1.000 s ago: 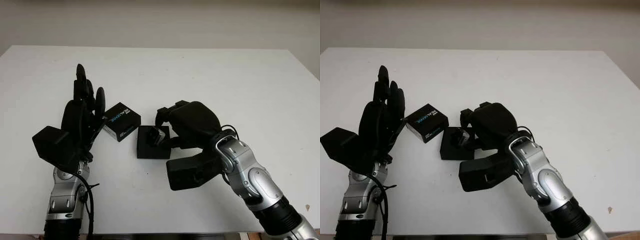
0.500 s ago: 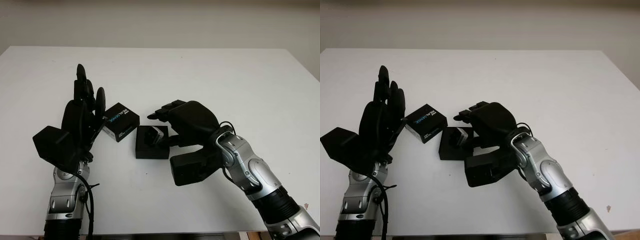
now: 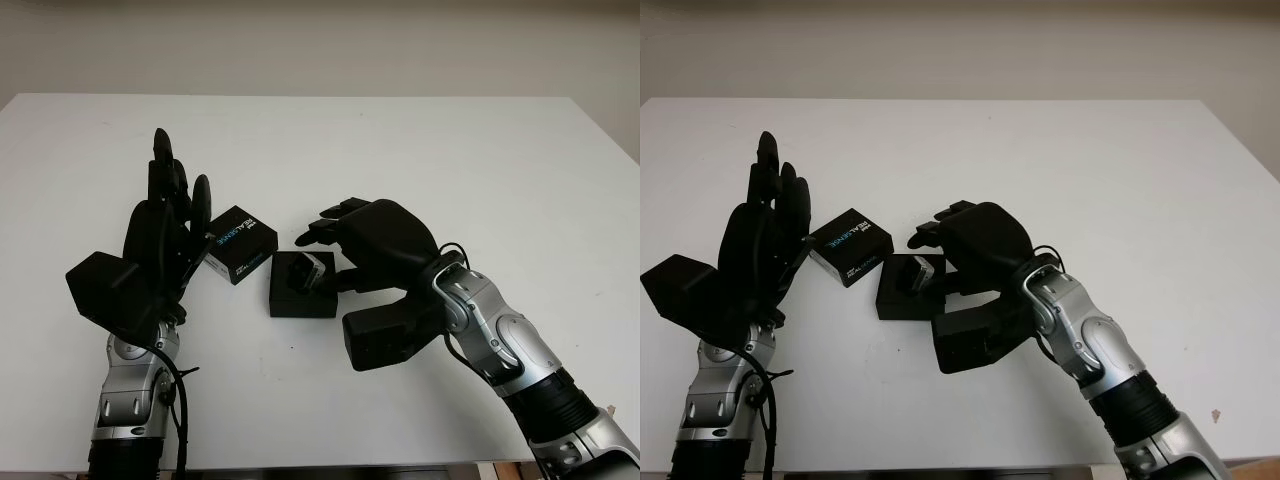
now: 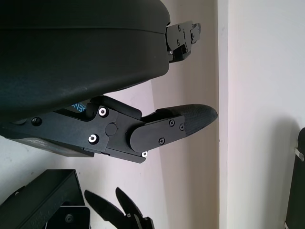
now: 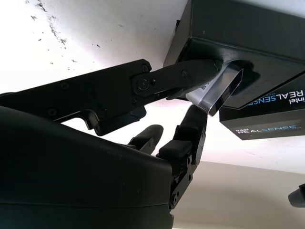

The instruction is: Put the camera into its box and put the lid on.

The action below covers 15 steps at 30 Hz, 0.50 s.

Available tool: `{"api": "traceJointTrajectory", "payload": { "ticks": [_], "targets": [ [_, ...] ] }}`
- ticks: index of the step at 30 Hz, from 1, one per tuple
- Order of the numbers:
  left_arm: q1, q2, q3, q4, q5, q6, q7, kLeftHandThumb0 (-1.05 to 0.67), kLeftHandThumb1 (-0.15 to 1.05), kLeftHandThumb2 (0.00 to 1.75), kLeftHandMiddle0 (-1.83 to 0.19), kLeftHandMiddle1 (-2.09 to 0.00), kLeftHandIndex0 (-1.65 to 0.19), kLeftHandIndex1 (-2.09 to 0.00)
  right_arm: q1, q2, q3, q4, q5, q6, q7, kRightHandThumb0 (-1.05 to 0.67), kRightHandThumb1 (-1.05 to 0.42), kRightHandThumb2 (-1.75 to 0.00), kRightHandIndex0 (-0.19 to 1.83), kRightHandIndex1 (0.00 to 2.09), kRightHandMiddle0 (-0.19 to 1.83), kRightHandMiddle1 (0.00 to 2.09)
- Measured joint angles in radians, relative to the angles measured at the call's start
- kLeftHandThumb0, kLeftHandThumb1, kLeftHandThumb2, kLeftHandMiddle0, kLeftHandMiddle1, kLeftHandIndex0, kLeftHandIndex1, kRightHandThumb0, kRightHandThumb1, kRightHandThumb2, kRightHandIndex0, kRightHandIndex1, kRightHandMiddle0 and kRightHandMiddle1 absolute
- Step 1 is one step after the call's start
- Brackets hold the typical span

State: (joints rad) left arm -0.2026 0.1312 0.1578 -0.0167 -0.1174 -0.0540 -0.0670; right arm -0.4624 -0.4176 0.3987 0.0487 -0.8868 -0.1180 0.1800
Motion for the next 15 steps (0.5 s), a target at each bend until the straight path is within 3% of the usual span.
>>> {"api": "traceJointTrajectory", "payload": {
  "ticks": [15],
  "targets": [
    [0.0, 0.0, 0.0, 0.0, -0.001, 0.0, 0.002, -0.52, 1.05, 0.62, 0.18, -0.05, 0.19, -0.01, 0.015, -0.001, -0.017, 0.018, 0.119, -0.038, -0.003, -0.39, -0.91, -0.06, 0.16, 0.99, 0.52, 0.96]
  ]
}}
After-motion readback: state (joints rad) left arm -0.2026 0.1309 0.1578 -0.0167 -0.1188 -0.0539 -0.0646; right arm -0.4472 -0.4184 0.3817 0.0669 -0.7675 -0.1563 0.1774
